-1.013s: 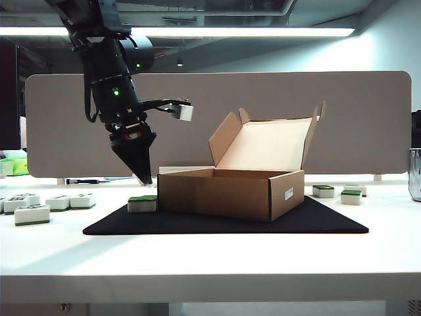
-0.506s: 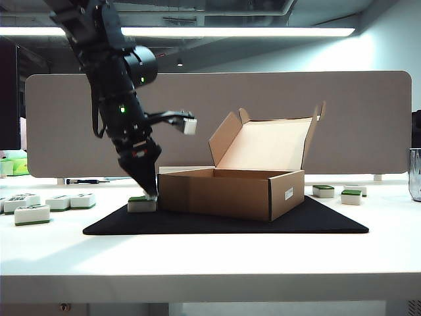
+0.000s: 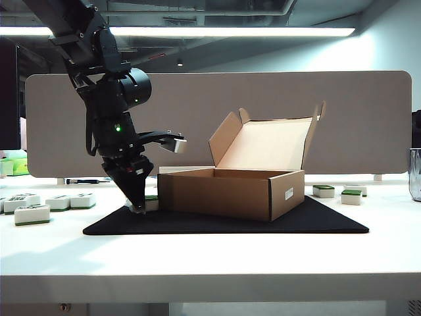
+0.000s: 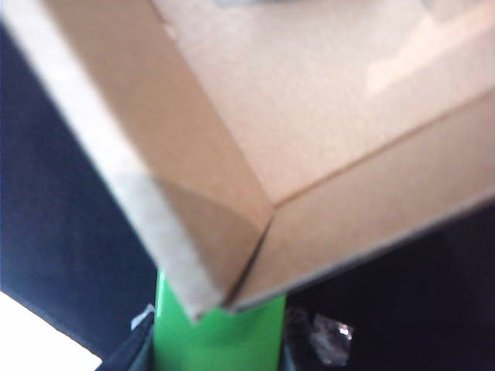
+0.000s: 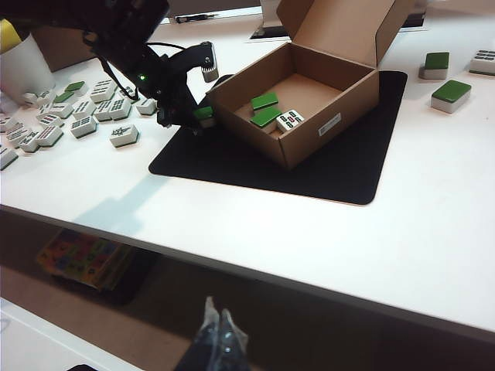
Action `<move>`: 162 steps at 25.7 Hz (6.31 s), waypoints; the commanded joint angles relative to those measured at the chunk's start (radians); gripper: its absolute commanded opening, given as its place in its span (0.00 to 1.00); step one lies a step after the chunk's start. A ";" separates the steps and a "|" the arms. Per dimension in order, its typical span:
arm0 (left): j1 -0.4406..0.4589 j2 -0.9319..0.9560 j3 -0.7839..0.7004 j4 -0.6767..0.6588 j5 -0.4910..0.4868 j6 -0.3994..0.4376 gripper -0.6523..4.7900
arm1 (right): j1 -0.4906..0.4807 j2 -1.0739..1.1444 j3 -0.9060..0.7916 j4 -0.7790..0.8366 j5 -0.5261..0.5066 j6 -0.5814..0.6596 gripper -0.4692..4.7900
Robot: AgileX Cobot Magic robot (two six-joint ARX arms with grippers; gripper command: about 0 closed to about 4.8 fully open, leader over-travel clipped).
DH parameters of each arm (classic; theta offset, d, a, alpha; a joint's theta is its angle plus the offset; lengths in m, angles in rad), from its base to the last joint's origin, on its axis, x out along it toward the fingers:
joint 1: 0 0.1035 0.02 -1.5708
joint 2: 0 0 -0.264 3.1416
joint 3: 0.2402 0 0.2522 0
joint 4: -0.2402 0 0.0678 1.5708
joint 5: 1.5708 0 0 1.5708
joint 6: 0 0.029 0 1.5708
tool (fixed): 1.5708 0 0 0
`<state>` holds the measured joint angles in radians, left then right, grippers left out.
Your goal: Pick up four mahjong tiles and put them into the paper box.
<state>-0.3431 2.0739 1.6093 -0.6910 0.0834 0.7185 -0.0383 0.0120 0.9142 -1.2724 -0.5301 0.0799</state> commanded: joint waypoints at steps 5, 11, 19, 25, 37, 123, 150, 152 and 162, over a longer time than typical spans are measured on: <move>-0.004 -0.006 0.009 0.005 0.053 -0.175 0.37 | 0.000 -0.011 0.002 0.013 0.001 -0.002 0.09; -0.004 -0.036 0.025 -0.056 0.048 -0.290 0.37 | 0.000 -0.011 0.002 0.013 0.001 -0.002 0.09; -0.006 -0.062 0.220 -0.262 0.075 -0.490 0.37 | 0.000 -0.011 0.002 0.013 0.001 -0.002 0.09; -0.053 -0.058 0.260 -0.088 0.144 -0.622 0.37 | 0.000 -0.011 0.002 0.013 0.002 -0.002 0.09; -0.190 0.080 0.260 0.201 0.136 -0.615 0.37 | 0.000 -0.011 0.002 0.011 0.005 -0.002 0.09; 0.241 -0.901 -0.477 -0.222 -0.019 -0.374 0.53 | 0.000 -0.012 0.003 0.012 0.005 -0.002 0.09; 0.241 -1.820 -1.023 0.114 -0.037 -0.621 0.53 | 0.000 -0.012 0.003 0.012 0.005 -0.002 0.09; 0.241 -1.820 -1.023 0.111 -0.038 -0.622 0.53 | 0.000 -0.012 0.003 0.012 0.005 -0.002 0.09; 0.241 -1.820 -1.063 0.134 -0.042 -0.623 0.53 | 0.000 -0.012 0.003 0.012 0.005 -0.002 0.09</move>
<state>-0.1020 0.2520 0.5667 -0.5758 0.0418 0.0990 -0.0387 0.0120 0.9142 -1.2728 -0.5236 0.0799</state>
